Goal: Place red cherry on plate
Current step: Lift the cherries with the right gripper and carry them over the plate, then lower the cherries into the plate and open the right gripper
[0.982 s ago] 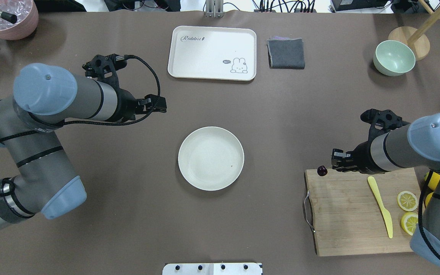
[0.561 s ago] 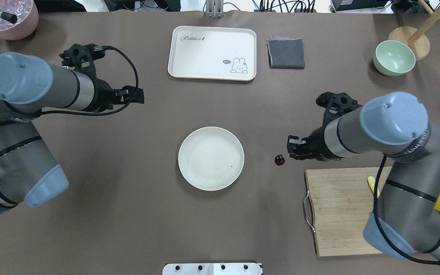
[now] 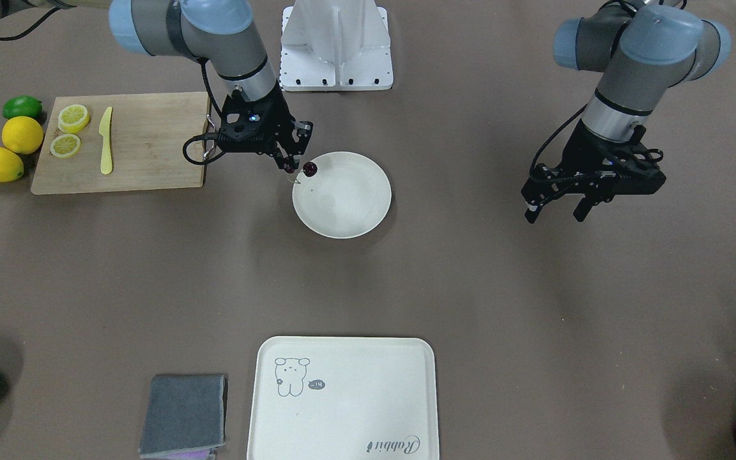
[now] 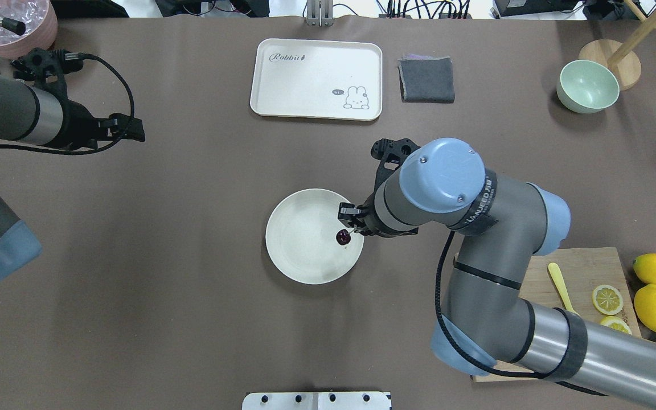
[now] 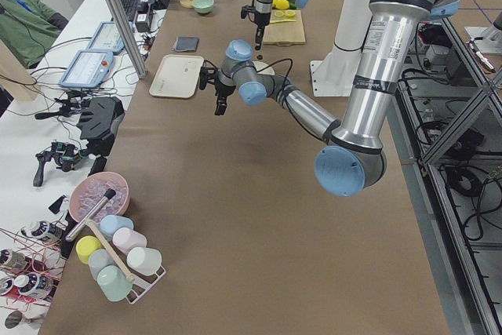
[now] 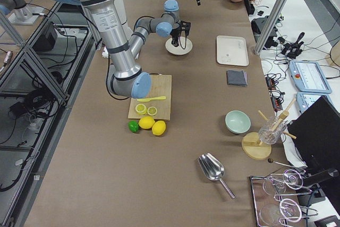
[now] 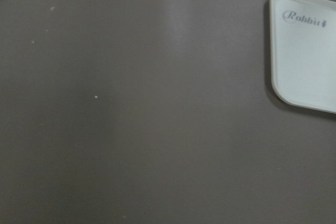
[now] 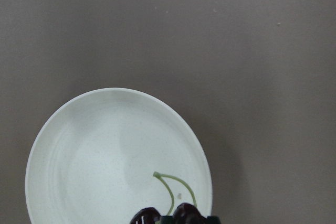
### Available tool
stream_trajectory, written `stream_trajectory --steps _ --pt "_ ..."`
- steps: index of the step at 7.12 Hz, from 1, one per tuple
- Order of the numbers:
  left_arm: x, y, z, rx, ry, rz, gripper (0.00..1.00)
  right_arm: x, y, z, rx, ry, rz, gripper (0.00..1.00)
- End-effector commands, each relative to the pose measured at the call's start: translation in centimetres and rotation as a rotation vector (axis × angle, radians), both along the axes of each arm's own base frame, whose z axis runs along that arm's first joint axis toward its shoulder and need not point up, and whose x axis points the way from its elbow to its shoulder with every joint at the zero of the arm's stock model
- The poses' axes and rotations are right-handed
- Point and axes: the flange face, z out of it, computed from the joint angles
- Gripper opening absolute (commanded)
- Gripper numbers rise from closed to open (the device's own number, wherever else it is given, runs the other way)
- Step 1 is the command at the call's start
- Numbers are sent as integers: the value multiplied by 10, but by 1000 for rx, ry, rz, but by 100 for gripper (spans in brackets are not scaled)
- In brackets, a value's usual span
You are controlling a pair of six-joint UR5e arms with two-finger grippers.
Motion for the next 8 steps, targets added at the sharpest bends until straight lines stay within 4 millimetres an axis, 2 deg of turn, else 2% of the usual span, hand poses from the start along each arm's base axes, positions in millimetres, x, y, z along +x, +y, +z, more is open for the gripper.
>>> stream_trajectory --steps 1,3,4,5,6,8 --pt "-13 -2 13 -10 -11 4 98 -51 12 -8 14 27 -20 0" --pt "-14 -2 14 -12 -11 4 98 -91 17 6 55 33 -4 0" --pt "-13 -2 15 -13 -12 4 98 -95 16 8 60 14 -3 0" --pt "-13 -3 16 -15 -14 4 98 -95 15 5 63 7 -1 59" --pt "-13 -3 17 -16 -15 4 98 -96 15 -8 67 -7 1 99" --pt "-13 -3 12 -2 -7 3 98 -72 -9 -20 43 -28 7 100"
